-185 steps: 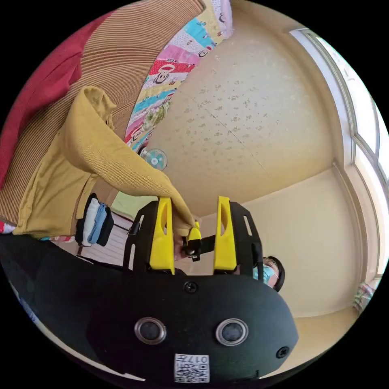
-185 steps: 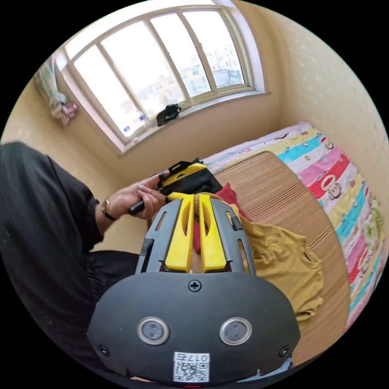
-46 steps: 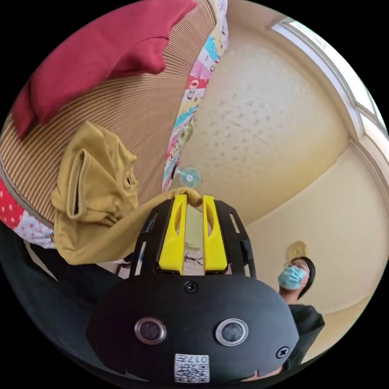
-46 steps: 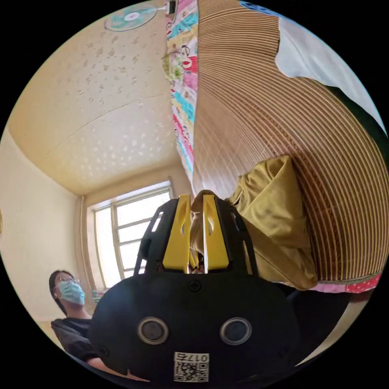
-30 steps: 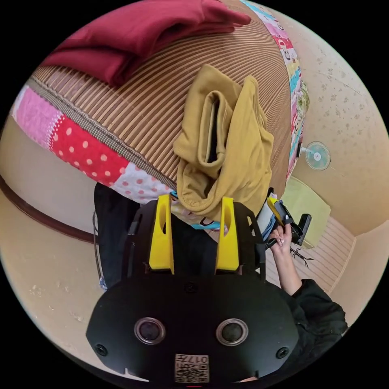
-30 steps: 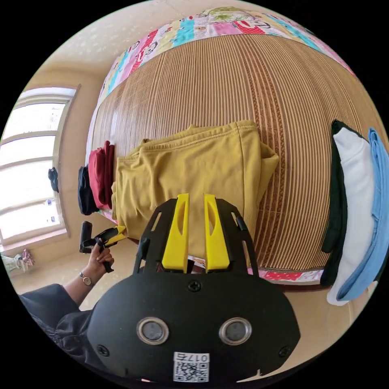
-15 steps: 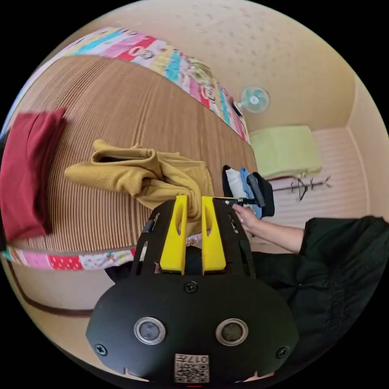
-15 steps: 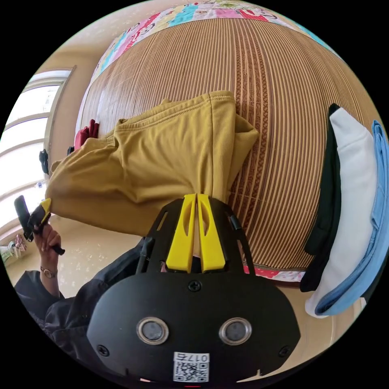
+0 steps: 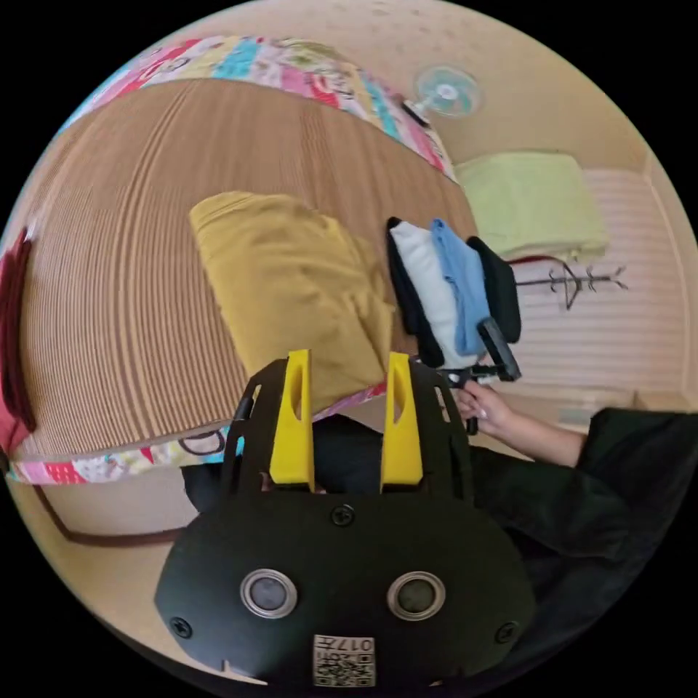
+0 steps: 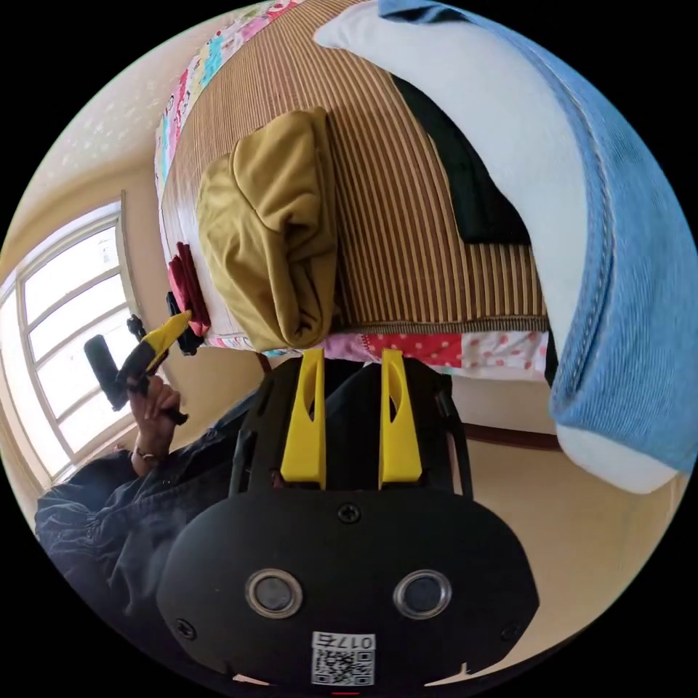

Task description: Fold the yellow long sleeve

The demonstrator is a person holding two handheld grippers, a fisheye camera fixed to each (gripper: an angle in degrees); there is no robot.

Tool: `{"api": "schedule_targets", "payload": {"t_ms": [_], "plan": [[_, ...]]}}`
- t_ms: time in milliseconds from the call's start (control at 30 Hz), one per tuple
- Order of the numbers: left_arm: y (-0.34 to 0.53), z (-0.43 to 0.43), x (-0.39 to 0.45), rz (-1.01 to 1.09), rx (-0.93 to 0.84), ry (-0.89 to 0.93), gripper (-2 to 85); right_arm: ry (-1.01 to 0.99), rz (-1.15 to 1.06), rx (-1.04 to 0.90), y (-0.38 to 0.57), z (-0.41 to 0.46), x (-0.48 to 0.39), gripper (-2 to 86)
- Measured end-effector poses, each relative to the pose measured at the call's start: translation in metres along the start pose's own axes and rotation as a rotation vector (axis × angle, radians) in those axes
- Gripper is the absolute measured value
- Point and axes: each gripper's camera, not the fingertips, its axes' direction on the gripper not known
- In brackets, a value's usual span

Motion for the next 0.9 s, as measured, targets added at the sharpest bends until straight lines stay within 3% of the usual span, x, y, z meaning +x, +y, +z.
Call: {"api": "schedule_targets", "payload": {"t_ms": [100, 167, 233, 267, 367, 467, 567, 600, 733, 900], "plan": [[-0.004, 0.060, -0.038, -0.048, -0.187, -0.133, 16.8, -0.203, 0.011, -0.009, 0.005, -0.012, 0.020, 14.8], [-0.007, 0.121, -0.056, -0.095, -0.367, -0.020, 16.4, -0.329, 0.008, -0.028, 0.001, -0.013, 0.026, 17.1], [-0.012, 0.129, -0.061, -0.181, -0.351, -0.049, 15.4, -0.429, 0.023, -0.069, -0.011, -0.009, 0.033, 20.3], [-0.016, 0.132, -0.060, -0.215, -0.370, -0.067, 10.9, -0.451, 0.031, -0.077, -0.015, -0.007, 0.035, 21.1], [-0.020, 0.122, -0.027, -0.162, -0.304, 0.306, 5.4, -0.625, 0.074, -0.079, -0.038, -0.005, 0.043, 24.2], [-0.021, 0.104, 0.038, -0.030, -0.280, 0.449, 5.2, -0.802, 0.115, -0.046, -0.063, -0.007, 0.046, 26.0], [-0.026, 0.077, 0.101, 0.077, -0.226, 0.577, 5.1, -1.146, 0.120, 0.081, -0.090, -0.022, 0.039, 23.4], [-0.027, 0.071, 0.114, 0.099, -0.214, 0.566, 5.1, -1.161, 0.089, 0.111, -0.103, -0.037, 0.029, 22.3], [-0.035, -0.002, 0.198, 0.370, -0.059, 0.367, 6.0, -0.880, -0.329, 0.208, -0.125, -0.137, -0.046, 18.7], [-0.022, -0.059, 0.259, 0.619, 0.037, 0.449, 9.9, -0.812, -0.565, 0.431, -0.108, -0.226, -0.060, 14.8]]}}
